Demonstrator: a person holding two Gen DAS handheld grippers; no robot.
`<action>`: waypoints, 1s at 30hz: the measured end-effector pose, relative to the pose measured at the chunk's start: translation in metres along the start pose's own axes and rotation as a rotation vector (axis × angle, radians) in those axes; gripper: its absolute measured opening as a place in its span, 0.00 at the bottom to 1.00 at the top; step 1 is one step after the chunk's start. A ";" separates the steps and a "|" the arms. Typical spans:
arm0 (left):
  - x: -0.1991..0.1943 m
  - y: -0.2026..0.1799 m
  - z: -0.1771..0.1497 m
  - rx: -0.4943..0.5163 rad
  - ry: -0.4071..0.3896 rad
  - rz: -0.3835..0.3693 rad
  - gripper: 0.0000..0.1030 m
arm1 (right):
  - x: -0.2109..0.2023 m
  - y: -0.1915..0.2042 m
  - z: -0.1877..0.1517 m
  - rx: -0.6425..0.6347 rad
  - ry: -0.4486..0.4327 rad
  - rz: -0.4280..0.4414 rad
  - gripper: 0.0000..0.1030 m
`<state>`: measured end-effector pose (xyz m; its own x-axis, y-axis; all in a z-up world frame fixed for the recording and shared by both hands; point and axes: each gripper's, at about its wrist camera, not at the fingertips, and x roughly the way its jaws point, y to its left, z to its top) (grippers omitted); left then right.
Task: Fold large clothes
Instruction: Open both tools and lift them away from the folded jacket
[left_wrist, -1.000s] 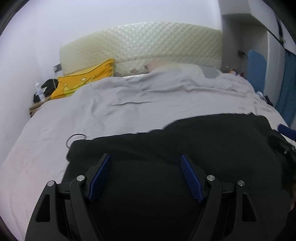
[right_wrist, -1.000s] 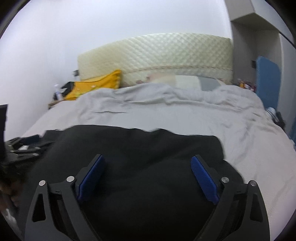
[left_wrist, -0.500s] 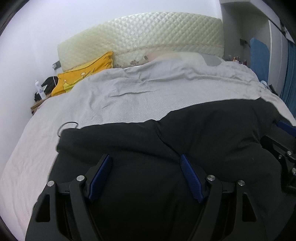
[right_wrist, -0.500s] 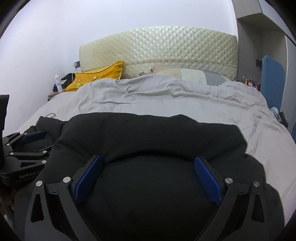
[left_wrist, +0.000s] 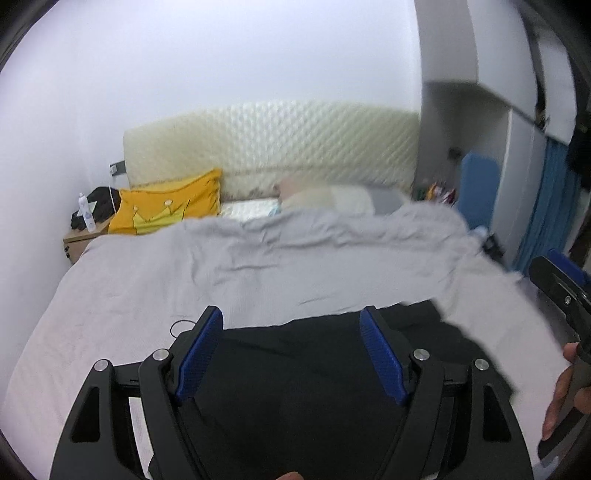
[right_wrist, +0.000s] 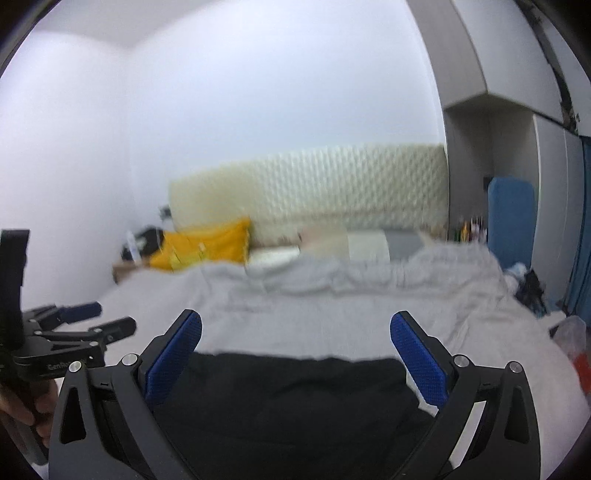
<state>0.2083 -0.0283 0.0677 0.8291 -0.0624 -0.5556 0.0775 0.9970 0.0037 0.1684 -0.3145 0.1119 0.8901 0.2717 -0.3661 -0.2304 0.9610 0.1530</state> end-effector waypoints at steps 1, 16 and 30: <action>-0.020 -0.002 0.003 -0.006 -0.022 -0.019 0.75 | -0.018 0.003 0.009 0.001 -0.021 0.010 1.00; -0.206 -0.041 -0.037 0.025 -0.184 -0.142 0.77 | -0.201 0.051 0.016 -0.042 -0.165 0.074 1.00; -0.203 -0.044 -0.110 -0.008 -0.058 -0.113 0.78 | -0.219 0.062 -0.054 0.002 -0.034 0.058 1.00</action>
<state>-0.0237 -0.0544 0.0890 0.8463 -0.1766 -0.5027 0.1681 0.9838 -0.0627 -0.0621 -0.3112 0.1520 0.8880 0.3254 -0.3248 -0.2817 0.9434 0.1748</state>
